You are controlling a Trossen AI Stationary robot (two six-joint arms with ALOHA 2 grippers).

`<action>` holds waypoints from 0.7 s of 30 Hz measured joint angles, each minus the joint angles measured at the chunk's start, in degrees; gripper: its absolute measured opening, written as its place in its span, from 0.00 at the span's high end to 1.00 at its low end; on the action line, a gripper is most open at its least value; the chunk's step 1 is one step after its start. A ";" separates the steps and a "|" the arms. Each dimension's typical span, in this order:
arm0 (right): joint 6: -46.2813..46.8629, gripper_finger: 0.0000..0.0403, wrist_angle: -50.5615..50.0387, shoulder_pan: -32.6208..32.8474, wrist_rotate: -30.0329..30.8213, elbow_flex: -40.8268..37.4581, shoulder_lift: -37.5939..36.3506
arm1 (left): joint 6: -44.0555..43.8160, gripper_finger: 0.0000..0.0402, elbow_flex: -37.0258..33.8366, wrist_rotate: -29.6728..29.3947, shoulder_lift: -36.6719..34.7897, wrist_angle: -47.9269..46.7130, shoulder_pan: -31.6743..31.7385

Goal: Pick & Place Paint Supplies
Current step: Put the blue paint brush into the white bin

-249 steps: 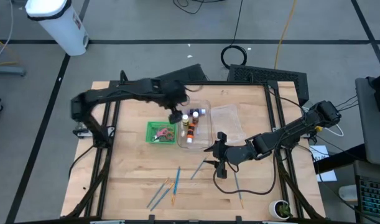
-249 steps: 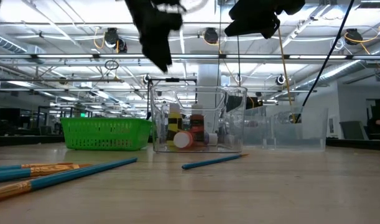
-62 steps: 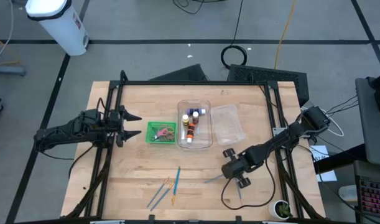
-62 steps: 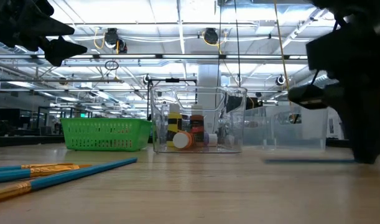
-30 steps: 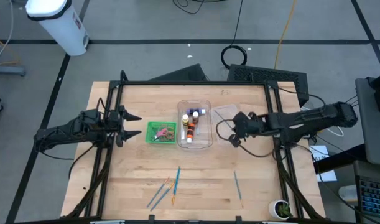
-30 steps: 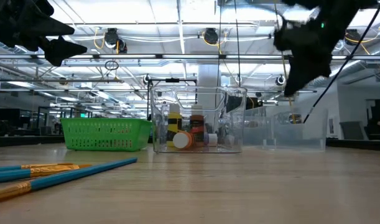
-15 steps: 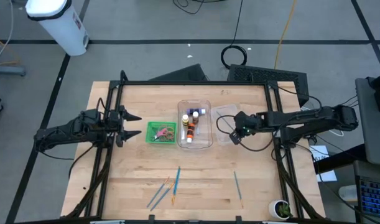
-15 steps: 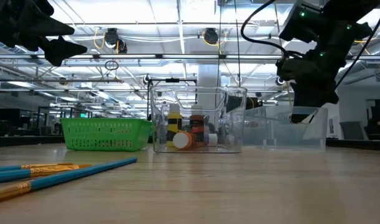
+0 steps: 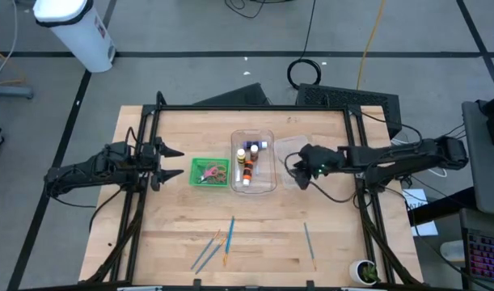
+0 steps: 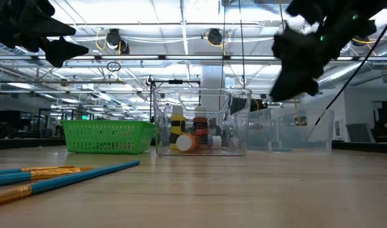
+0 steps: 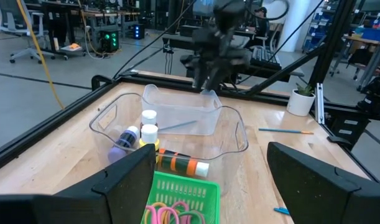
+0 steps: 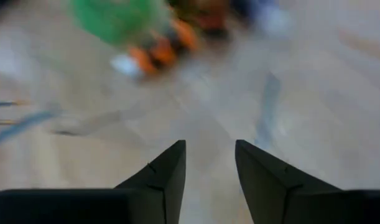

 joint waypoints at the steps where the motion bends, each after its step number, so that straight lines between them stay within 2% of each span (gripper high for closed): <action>1: -1.13 0.66 2.67 1.36 0.00 0.00 -0.64 | 0.00 0.23 0.00 0.00 0.00 0.03 0.00; 9: -13.58 0.66 28.81 18.79 -0.04 0.00 -1.02 | 0.00 0.23 0.00 0.00 0.01 0.01 0.01; 14: -21.48 0.66 51.21 32.26 -0.10 0.20 6.61 | 0.00 0.23 0.00 0.00 0.00 0.01 0.01; 16: -24.79 0.65 57.26 37.40 -0.12 2.23 11.00 | 0.00 0.23 0.00 0.00 0.01 0.00 0.01; 18: -27.69 0.62 57.04 41.88 -0.10 6.36 15.00 | 0.00 0.23 0.00 0.00 0.01 0.01 0.01; 21: -30.84 0.55 48.59 47.02 0.08 14.92 20.14 | 0.00 0.23 0.00 0.00 0.01 0.01 0.01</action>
